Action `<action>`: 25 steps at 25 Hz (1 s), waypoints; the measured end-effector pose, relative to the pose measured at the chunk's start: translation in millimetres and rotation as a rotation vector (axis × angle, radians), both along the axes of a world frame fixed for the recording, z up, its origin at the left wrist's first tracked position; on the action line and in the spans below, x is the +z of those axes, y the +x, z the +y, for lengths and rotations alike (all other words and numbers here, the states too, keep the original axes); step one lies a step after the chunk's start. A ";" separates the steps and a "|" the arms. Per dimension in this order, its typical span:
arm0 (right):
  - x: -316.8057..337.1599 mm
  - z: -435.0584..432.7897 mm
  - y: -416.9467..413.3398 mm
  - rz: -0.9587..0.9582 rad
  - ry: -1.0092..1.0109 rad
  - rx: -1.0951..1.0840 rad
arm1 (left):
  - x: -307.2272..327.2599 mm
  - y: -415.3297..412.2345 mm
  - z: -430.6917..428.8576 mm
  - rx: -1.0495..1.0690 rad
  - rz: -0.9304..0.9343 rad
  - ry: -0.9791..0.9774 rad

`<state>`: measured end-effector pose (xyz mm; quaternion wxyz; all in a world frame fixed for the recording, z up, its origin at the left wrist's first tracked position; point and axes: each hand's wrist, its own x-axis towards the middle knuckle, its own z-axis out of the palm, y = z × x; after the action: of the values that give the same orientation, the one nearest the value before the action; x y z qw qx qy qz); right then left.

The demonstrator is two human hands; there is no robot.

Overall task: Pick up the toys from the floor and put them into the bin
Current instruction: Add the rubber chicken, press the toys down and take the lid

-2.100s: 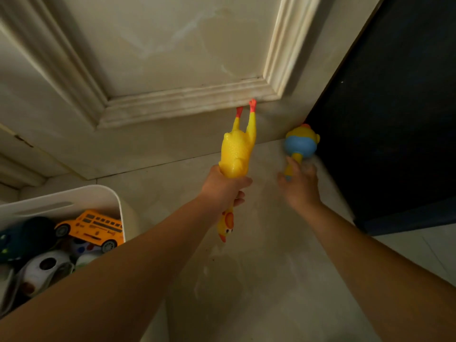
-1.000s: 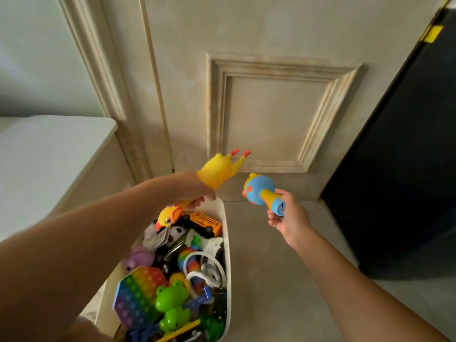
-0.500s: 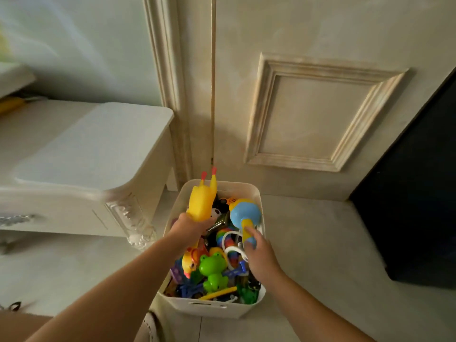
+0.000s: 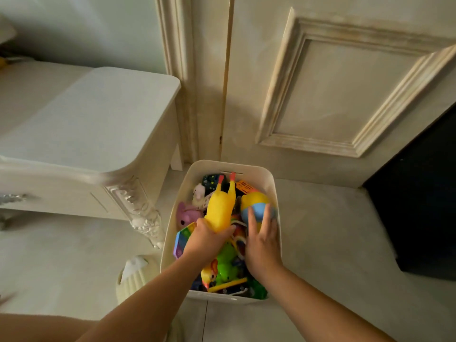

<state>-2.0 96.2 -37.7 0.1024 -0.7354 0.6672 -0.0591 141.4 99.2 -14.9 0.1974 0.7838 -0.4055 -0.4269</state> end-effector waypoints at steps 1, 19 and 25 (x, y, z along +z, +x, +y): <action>-5.3 5.0 0.9 -0.003 -0.011 -0.011 | -4.1 -4.7 2.3 0.008 -0.017 0.008; 35.4 -21.3 -27.8 -0.143 -0.221 -0.147 | 15.5 15.6 14.8 -0.269 -0.615 -0.436; 31.5 -44.3 -59.5 -0.307 0.455 -0.433 | 1.9 11.5 52.8 -0.359 -0.766 -0.151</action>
<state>-61.5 52.0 -6.3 0.3477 -0.5178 0.7806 -0.0391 152.9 152.0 -12.9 0.0117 0.7860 -0.6097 -0.1016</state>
